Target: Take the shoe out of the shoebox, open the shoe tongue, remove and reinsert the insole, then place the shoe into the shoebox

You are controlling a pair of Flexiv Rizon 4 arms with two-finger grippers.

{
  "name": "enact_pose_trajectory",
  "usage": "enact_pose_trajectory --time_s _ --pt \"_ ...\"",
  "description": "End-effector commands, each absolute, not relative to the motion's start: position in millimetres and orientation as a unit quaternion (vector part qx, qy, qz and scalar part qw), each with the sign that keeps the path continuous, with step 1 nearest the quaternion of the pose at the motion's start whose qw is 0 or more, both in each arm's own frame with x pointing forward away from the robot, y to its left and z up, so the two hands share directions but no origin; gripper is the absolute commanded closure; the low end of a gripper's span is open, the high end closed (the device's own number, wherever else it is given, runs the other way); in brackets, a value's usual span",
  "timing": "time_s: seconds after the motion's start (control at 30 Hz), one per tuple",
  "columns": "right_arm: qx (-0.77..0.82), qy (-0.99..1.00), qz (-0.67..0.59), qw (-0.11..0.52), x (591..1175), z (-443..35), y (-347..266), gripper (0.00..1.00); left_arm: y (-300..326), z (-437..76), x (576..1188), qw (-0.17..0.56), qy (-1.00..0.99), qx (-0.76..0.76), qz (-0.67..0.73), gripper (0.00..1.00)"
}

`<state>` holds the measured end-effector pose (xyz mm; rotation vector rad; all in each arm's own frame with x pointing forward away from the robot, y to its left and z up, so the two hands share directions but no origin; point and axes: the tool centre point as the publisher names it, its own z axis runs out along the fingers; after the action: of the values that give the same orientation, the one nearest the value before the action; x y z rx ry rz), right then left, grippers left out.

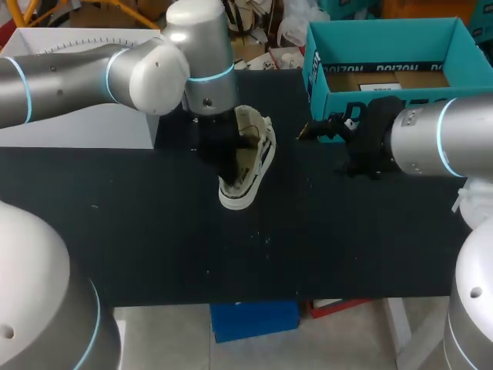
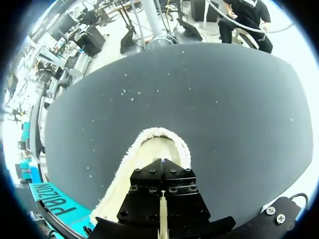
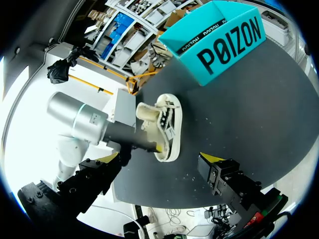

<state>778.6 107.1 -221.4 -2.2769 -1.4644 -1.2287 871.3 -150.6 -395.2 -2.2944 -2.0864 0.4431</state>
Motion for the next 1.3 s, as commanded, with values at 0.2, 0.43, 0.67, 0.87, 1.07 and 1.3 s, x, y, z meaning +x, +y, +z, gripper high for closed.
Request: enact_pose_trajectory --time_s 0.2,0.43,0.67,0.87,1.07,1.3 --pt "-0.764 -0.49 -0.411 0.082 779 -221 110 0.0 -112 -339 868 -0.091 -0.651 -0.682 0.321 1.0" --pt "-0.764 -0.49 -0.411 0.082 779 -221 110 0.0 -82 -314 895 -0.164 -0.646 -0.627 0.404 1.0" --pt "-0.764 -0.49 -0.411 0.082 779 -221 110 0.0 -62 -308 937 -0.199 -0.676 -0.588 0.398 1.0" --pt "-0.764 -0.49 -0.411 0.082 779 -221 110 0.0 -72 -314 964 -0.206 -0.689 -0.57 0.397 1.0" --pt "-0.764 -0.49 -0.411 0.082 779 -221 110 0.0 -85 -306 984 -0.208 -0.704 -0.568 0.372 1.0" --pt "-0.764 -0.49 -0.411 0.082 779 -221 110 0.0 -99 -296 1007 -0.211 -0.716 -0.569 0.346 1.0"
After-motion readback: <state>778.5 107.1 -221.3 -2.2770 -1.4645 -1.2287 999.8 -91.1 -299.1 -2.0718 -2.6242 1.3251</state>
